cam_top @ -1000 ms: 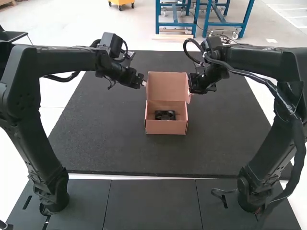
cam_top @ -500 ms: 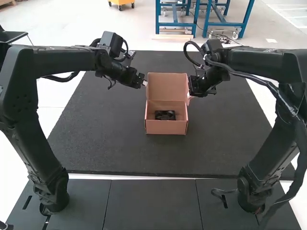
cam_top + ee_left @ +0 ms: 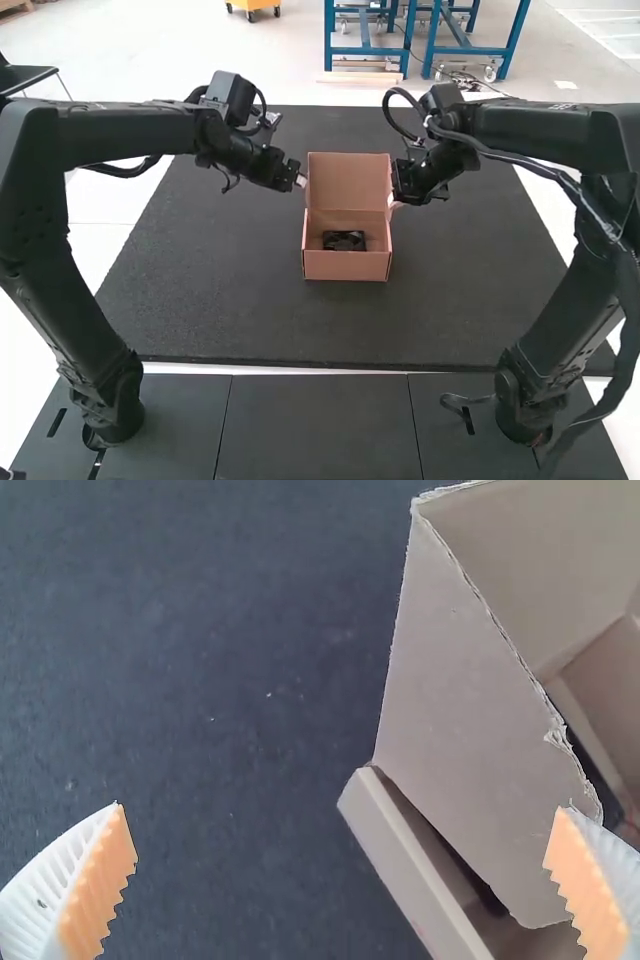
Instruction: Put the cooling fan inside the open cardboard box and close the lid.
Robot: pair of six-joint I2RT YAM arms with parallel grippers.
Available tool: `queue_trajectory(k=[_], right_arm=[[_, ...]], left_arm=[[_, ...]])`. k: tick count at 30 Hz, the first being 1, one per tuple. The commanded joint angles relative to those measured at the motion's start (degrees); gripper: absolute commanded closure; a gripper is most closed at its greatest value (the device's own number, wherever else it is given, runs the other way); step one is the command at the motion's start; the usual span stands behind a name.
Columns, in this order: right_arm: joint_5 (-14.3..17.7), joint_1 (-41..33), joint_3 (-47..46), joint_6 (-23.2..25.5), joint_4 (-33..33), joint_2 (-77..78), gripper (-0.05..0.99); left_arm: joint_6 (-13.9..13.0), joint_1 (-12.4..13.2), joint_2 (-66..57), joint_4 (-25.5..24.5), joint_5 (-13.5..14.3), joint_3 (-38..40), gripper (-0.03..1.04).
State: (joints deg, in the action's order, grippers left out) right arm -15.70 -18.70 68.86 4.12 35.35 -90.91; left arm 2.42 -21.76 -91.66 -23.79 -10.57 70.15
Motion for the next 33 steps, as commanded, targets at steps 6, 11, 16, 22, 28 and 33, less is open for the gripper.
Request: queue_trajectory(k=[6,11,16,22,28,33], right_arm=[[-2.7,-1.5,-2.0,0.9,0.5,2.9,0.95],[-3.0,-1.5,-3.0,1.2,0.5,3.7,0.95],[-3.1,-1.5,-4.3,1.2,0.5,4.3,0.95],[-3.5,-1.5,-5.1,1.7,0.4,4.7,0.95],[-5.0,-1.5,-5.5,2.9,0.0,4.7,0.95],[-5.2,-1.5,-6.1,3.2,-0.3,4.7,0.95]], left_arm=[[0.9,-0.5,3.1,0.3,-0.4,-1.0,0.04],[0.9,-0.5,3.7,0.4,-0.4,-1.7,0.04],[1.3,-0.6,4.2,0.3,-0.4,-2.2,0.04],[1.5,-0.9,5.1,0.3,-0.4,-3.2,0.04],[1.5,-0.9,5.8,0.5,-0.4,-4.4,0.04],[1.6,-0.9,6.2,0.9,-0.4,-5.7,0.04]])
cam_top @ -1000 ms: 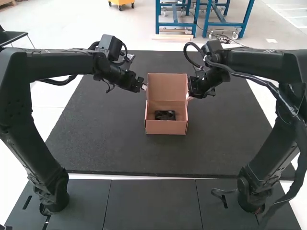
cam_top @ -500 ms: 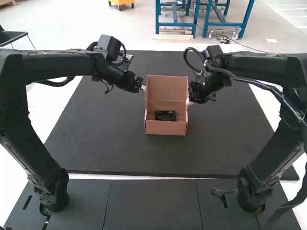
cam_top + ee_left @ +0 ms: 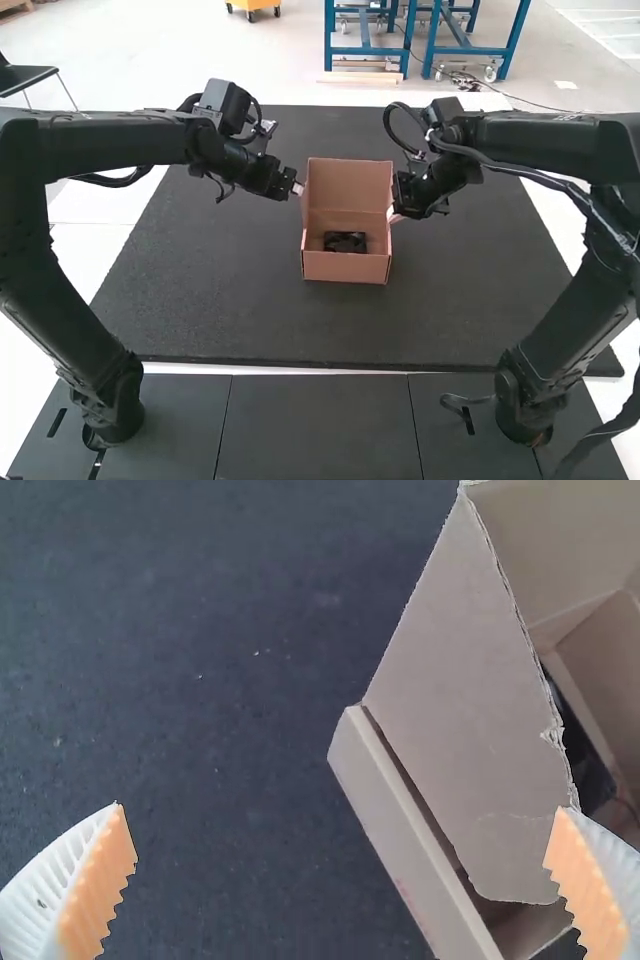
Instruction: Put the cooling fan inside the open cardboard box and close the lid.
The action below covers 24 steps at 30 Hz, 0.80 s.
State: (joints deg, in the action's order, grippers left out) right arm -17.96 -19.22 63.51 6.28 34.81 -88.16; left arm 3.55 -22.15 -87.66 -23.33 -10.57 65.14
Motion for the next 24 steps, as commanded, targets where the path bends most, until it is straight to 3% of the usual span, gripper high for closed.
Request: queue_trajectory(k=[1,24], right_arm=[[-3.0,-1.0,-0.9,1.0,0.3,1.9,0.95],[-3.1,-1.3,-3.3,0.7,-0.4,1.9,0.95]], left_arm=[[0.6,-0.5,2.3,0.6,-0.4,-0.9,0.04],[1.9,-0.5,5.0,4.3,-0.6,-6.3,0.04]])
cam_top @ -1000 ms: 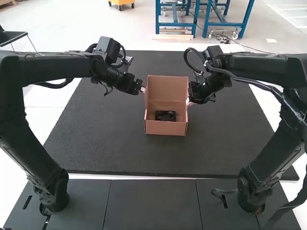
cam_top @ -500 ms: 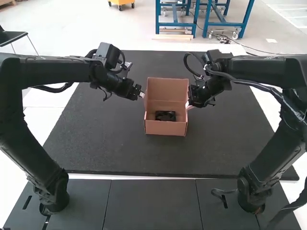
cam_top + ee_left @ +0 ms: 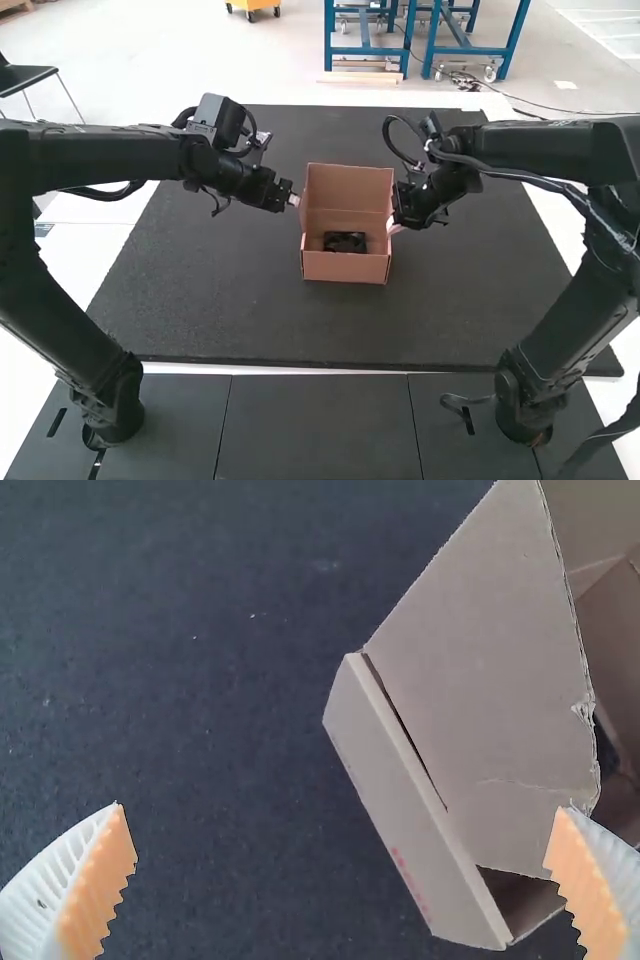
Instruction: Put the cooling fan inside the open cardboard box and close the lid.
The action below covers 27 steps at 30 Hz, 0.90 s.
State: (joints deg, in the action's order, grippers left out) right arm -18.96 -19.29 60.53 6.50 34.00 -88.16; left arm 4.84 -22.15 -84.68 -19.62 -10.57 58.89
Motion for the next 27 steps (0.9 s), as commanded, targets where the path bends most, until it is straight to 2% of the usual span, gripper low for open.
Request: queue_trajectory(k=[1,18,21,27], right_arm=[[-2.0,-1.3,-0.2,0.4,0.3,1.9,0.95],[-2.0,-1.8,-0.9,0.7,-0.9,1.9,0.95],[-2.0,-1.7,-1.0,0.7,-1.2,1.9,0.95],[-2.0,-1.7,-1.0,0.7,-1.2,1.9,0.95]], left_arm=[[0.6,-0.5,2.1,0.6,-0.6,0.0,0.04],[1.0,-0.5,3.1,2.8,-2.1,-2.8,0.04],[2.4,-0.5,3.4,4.7,-3.1,-3.4,0.04],[2.7,-1.5,3.4,6.0,-4.0,-3.8,0.04]])
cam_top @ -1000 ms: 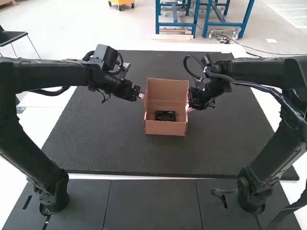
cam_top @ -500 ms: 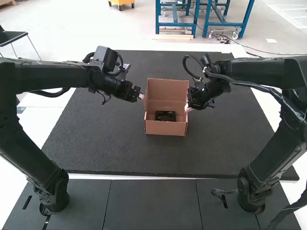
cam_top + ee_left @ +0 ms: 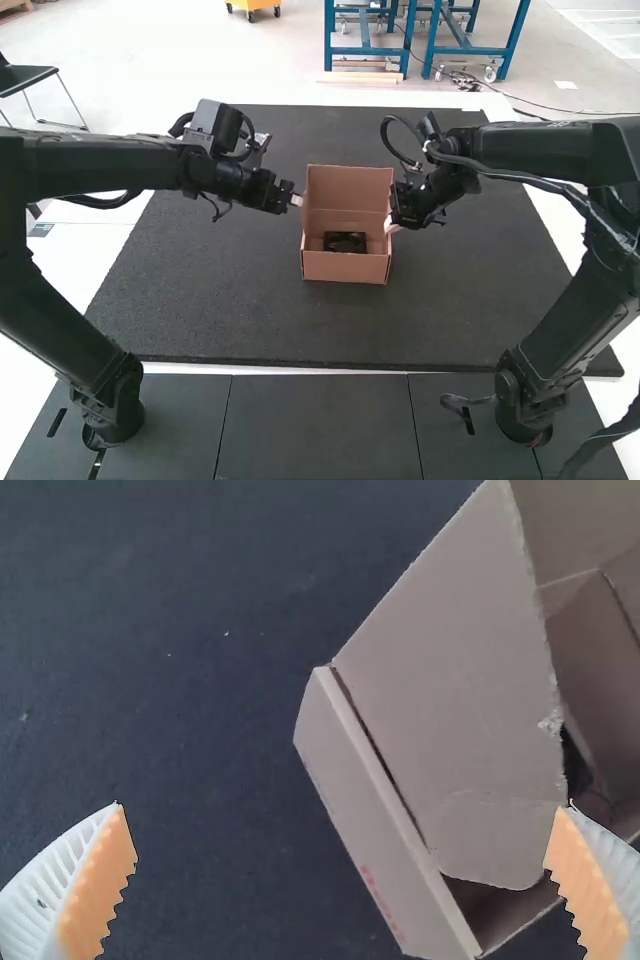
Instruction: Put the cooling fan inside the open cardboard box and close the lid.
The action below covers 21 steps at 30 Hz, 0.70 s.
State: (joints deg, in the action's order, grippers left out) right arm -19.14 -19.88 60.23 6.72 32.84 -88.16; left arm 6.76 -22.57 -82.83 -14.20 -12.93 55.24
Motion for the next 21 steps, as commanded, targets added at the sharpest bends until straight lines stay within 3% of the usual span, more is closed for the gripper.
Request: queue_trajectory(k=[1,21], right_arm=[[-1.9,-1.2,-0.8,0.5,-0.1,1.9,0.95],[-1.9,-1.2,-2.1,0.2,-0.4,1.9,0.95]], left_arm=[[0.8,-1.3,1.5,0.6,-1.7,-0.2,0.04],[0.8,-1.8,7.7,1.2,-2.2,-2.8,0.04]])
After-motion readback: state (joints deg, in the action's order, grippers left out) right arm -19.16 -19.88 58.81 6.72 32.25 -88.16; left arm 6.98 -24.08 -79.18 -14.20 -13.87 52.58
